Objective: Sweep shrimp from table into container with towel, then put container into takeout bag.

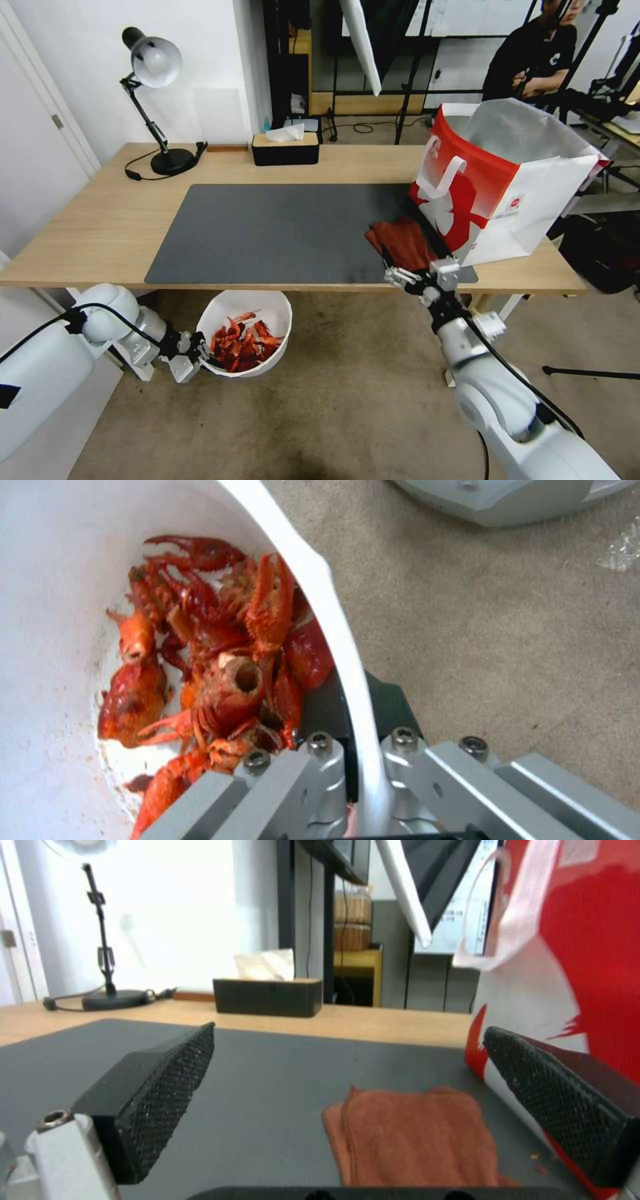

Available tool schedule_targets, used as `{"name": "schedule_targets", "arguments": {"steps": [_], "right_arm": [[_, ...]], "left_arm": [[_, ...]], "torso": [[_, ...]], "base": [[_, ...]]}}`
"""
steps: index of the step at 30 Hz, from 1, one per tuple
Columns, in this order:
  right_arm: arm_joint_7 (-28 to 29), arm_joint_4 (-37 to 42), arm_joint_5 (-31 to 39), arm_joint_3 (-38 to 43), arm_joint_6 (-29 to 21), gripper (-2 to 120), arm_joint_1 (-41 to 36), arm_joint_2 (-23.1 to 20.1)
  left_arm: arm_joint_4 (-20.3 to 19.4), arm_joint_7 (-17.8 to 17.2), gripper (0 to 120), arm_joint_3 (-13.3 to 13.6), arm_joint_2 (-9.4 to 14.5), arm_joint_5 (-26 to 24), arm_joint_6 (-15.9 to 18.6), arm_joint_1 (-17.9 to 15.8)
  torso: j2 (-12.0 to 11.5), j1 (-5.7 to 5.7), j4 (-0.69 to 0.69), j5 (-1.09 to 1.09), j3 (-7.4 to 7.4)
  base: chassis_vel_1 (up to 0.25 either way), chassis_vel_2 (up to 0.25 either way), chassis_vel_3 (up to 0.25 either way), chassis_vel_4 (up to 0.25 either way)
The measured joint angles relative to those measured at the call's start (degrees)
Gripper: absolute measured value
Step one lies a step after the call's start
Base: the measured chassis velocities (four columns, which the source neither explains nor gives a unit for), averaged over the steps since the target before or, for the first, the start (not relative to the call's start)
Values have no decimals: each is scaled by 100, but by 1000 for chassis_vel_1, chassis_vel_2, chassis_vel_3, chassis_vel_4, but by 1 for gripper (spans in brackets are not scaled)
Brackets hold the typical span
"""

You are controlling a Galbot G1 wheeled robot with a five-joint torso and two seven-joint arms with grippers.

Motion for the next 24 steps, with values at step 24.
{"name": "schedule_targets", "arguments": {"steps": [24], "right_arm": [[262, -381, -1134, -81, 1269, 100, -1313, 899]], "left_arm": [[-382, -179, 0, -102, 33, 585, -413, 463]], "torso": [[-1, 0, 0, -2, 0]], "base": [[0, 0, 0, 0]]}}
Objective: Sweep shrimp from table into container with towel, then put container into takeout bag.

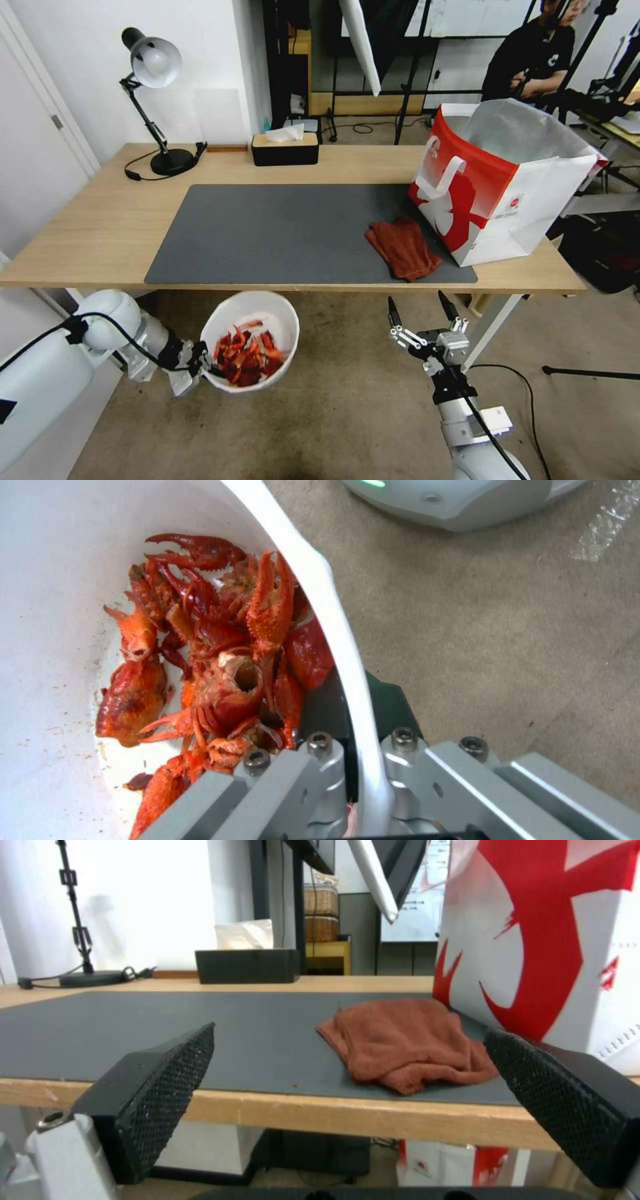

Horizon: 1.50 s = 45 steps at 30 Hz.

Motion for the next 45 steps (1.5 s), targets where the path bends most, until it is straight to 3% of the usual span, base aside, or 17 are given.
{"name": "schedule_targets", "arguments": {"steps": [5, 12, 20, 25, 34, 45], "right_arm": [[25, 17, -20, 15, 2, 100, -25, 0], [27, 124, -53, 111, -2, 100, -137, 20], [6, 265, -58, 315, 9, 100, -327, 40], [-8, 341, -46, 428, 38, 100, -439, 33], [-6, 433, 1, 537, 51, 100, -519, 13], [-3, 382, 14, 588, 154, 100, -600, 40]], "left_arm": [[-56, -174, 0, -19, -17, 188, -65, 62], [-538, -410, 0, -24, 63, 362, -78, 172], [-1679, -476, 0, -27, 280, 489, -78, 511], [-2018, -483, 0, 4, 328, 470, -72, 385], [-2557, -554, 0, 10, 569, -16, 232, 149], [-2571, -603, 0, -26, 915, -1143, 783, -409]], "torso": [[0, 0, 0, 3, 0], [0, 0, -1, 2, 0], [0, 0, 1, 3, 0], [0, 0, -1, 2, 0], [0, 1, 1, 3, 0], [0, 1, 0, 2, 0]], "base": [[0, 0, 0, 0], [0, 0, 0, 0], [0, 0, 0, 0], [0, 0, 0, 0], [0, 0, 0, 0], [0, 0, 0, 0]]}}
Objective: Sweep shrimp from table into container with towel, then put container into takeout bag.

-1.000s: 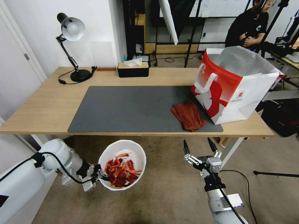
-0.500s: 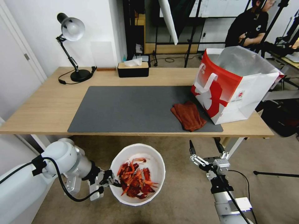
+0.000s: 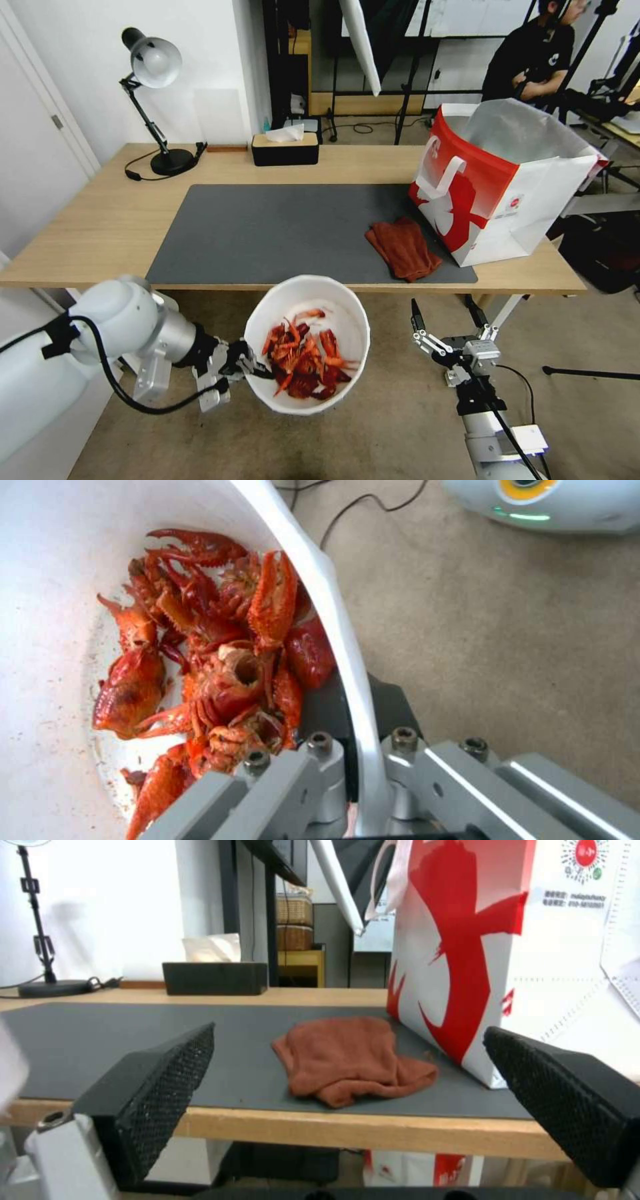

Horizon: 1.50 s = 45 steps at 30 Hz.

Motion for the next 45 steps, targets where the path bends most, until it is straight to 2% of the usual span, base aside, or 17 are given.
{"name": "schedule_targets", "arguments": {"steps": [2, 7, 9, 10, 13, 14, 17, 18, 22, 24, 26, 27, 35, 38, 39, 41, 45], "right_arm": [[-1, -9, 0, 0, 7, 100, -5, 6], [-9, -40, -32, -27, 23, 100, -8, 42], [-18, -50, -58, -48, 22, 100, -6, 66], [-18, -50, -58, -48, 22, 100, -6, 66], [-28, -68, -89, -63, 18, 100, -6, 83], [-28, -68, -89, -63, 18, 100, -6, 83], [-41, -101, -127, -78, 20, 100, -16, 125], [-41, -101, -127, -78, 20, 100, -16, 125], [-65, -159, -147, -90, 51, 100, -18, 187], [-66, -168, -147, -91, 55, 100, -15, 192], [-83, -210, -151, -100, 75, 100, 5, 215], [-83, -210, -151, -100, 75, 100, 5, 215], [-127, -305, -206, -161, 117, 100, 45, 302], [-128, -320, -262, -191, 123, 100, 58, 353], [-128, -320, -262, -191, 123, 100, 58, 353], [-128, -329, -285, -192, 133, 100, 46, 378], [-129, -369, -295, -194, 140, 100, 67, 391]], "left_arm": [[11, 0, 0, 13, 10, -55, 21, -61], [205, -23, 0, 236, 29, -508, 193, -731], [392, -27, 0, 511, -73, -647, 224, -1261], [392, -27, 0, 511, -73, -647, 224, -1261], [751, -23, 0, 999, -329, -840, 285, -2130], [751, -23, 0, 999, -329, -840, 285, -2130], [1267, -21, 0, 1508, -732, -943, 308, -3043], [1267, -21, 0, 1508, -732, -943, 308, -3043], [2082, -33, 0, 2169, -1410, -947, 327, -4047], [2186, -38, 0, 2236, -1490, -946, 327, -4140], [2677, -61, 0, 2492, -1873, -914, 320, -4535], [2677, -61, 0, 2492, -1873, -914, 320, -4535], [3849, -110, 0, 2753, -2742, -817, 282, -5332], [4571, -130, 0, 2784, -3357, -649, 198, -5733], [4571, -130, 0, 2784, -3357, -649, 198, -5733], [4978, -184, 0, 2802, -3738, -572, 161, -5965], [5323, -247, 0, 2831, -4070, -521, 165, -6173]], "torso": [[0, 0, 1, 0, 0], [0, 0, 1, 1, 0], [0, 0, 0, -1, 0], [0, 0, 0, -1, 0], [0, 0, 0, -2, 0], [0, 0, 0, -2, 0], [0, 0, 0, -2, 0], [0, 0, 0, -2, 0], [0, 0, -2, 0, 0], [0, 0, -2, 2, 0], [-1, 1, -1, -1, 1], [-1, 1, -1, -1, 1], [0, 0, 1, 1, 0], [0, 1, 1, 1, 1], [0, 1, 1, 1, 1], [0, 1, -6, 2, 0], [0, 0, 0, 0, 1]], "base": [[0, 0, 0, 0], [0, 0, 0, 0], [0, 0, 0, 0], [0, 0, 0, 0], [0, 0, 0, 0], [0, 0, 0, 0], [0, 0, 0, 0], [0, 0, 0, 0], [0, 0, 0, 0], [0, 0, 0, 0], [0, 0, 0, 0], [0, 0, 0, 0], [0, 0, 0, 0], [0, 0, 0, 0], [0, 0, 0, 0], [0, 0, 0, 0], [0, 0, 0, 0]]}}
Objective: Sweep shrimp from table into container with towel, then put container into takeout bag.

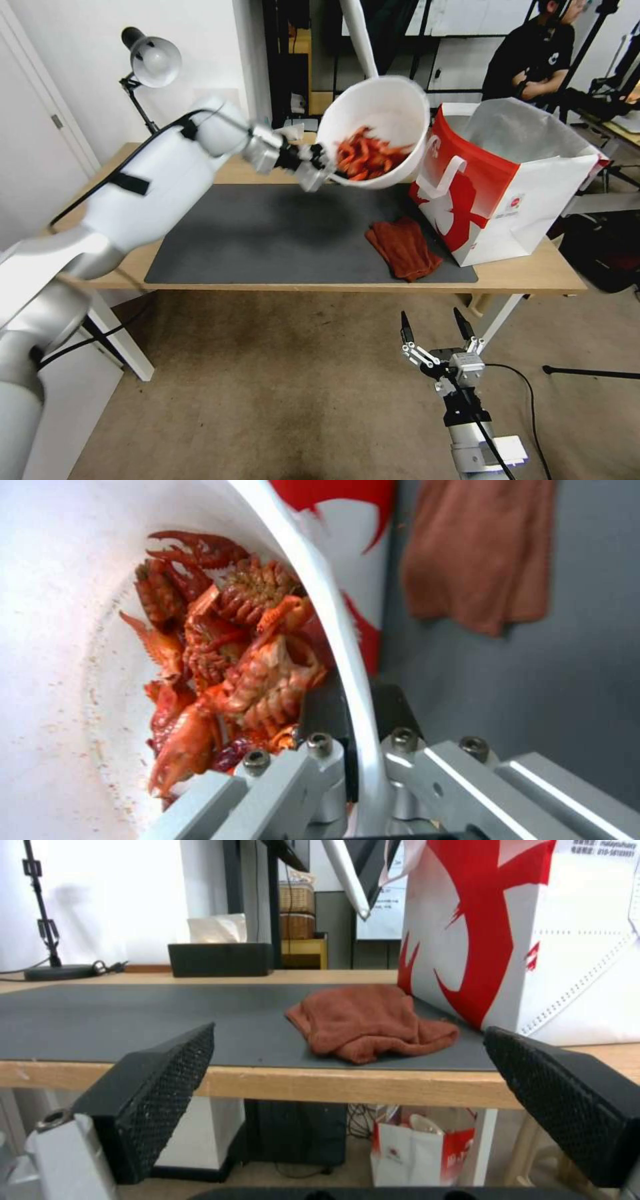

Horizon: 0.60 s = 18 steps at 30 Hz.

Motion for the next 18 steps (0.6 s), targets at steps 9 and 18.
{"name": "schedule_targets", "arguments": {"steps": [9, 18], "right_arm": [[-2, -39, -34, -44, 1, 100, 47, 37], [4, -49, -69, -47, -20, 100, 51, 66]], "left_arm": [[595, -139, 0, -45, -553, 112, -6, -394], [838, -242, 0, -31, -989, 159, 14, -616]], "torso": [[0, 0, 0, 1, -1], [0, 0, 0, 1, -1]], "base": [[0, 0, 0, 0], [0, 0, 0, 0]]}}
